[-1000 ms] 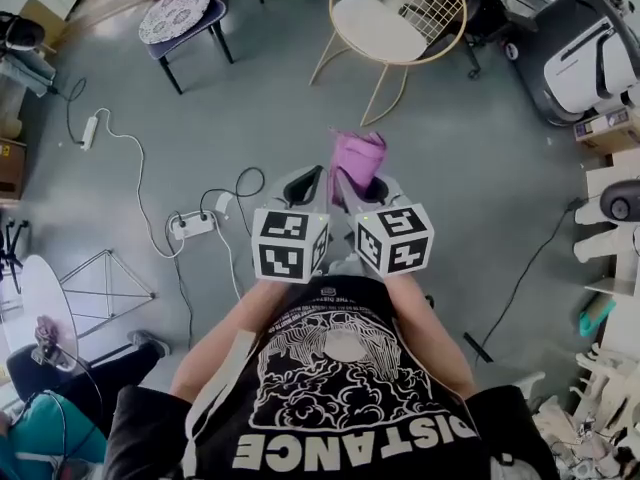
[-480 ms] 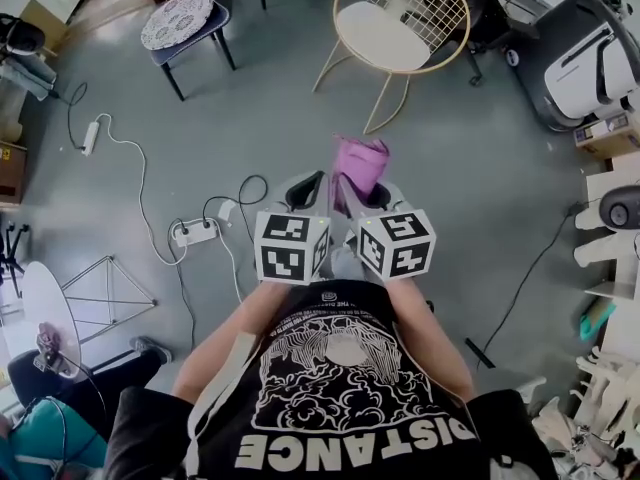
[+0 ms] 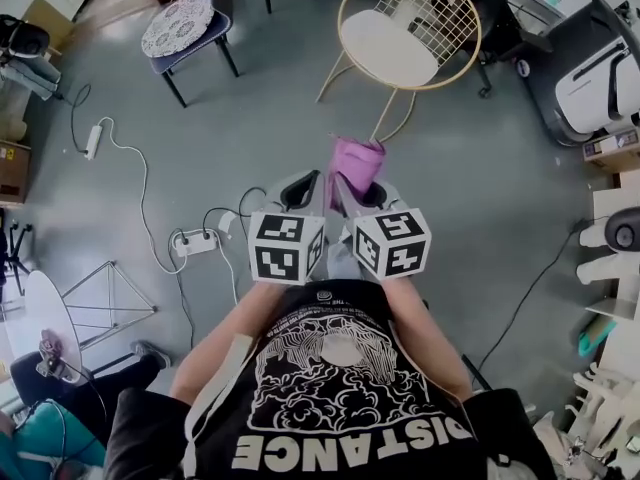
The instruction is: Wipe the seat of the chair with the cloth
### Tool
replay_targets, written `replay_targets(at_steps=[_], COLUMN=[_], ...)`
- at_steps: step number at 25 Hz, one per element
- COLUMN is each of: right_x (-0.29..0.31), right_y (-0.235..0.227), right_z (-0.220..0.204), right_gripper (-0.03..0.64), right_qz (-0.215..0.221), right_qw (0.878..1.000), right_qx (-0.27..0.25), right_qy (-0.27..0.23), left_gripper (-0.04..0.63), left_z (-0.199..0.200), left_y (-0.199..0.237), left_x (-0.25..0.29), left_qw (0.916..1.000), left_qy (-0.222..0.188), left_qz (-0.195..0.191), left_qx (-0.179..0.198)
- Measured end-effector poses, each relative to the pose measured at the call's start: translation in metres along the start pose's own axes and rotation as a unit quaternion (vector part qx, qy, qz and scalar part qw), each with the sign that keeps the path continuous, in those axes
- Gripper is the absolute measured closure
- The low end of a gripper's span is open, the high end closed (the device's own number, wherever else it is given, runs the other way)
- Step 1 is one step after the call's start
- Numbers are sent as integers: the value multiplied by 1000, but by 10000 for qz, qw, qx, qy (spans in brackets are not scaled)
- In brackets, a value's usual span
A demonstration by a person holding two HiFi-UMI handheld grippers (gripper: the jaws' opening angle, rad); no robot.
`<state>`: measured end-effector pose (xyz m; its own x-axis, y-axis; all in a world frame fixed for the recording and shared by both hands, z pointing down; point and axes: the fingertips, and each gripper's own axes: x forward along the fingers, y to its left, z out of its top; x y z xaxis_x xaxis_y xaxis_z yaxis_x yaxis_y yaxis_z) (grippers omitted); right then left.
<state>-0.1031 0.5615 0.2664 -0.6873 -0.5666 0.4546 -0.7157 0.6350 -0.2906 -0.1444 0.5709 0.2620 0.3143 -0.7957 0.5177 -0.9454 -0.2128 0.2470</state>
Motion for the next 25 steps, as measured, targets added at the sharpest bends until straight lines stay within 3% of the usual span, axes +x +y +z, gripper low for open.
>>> replay_targets(at_steps=[16, 25], right_x=[61, 82], right_y=[-126, -159], right_z=[60, 71], right_gripper=[555, 555], right_qz=[323, 531], right_qw=[9988, 9973], right_qx=[310, 455], right_qy=[178, 223], left_gripper=[600, 600], left_z=[69, 85], left_y=[-4, -3], left_x=[138, 175], left_qw=[9990, 9981], left_qy=[264, 335], left_qz=[304, 480], left_qx=[-169, -168])
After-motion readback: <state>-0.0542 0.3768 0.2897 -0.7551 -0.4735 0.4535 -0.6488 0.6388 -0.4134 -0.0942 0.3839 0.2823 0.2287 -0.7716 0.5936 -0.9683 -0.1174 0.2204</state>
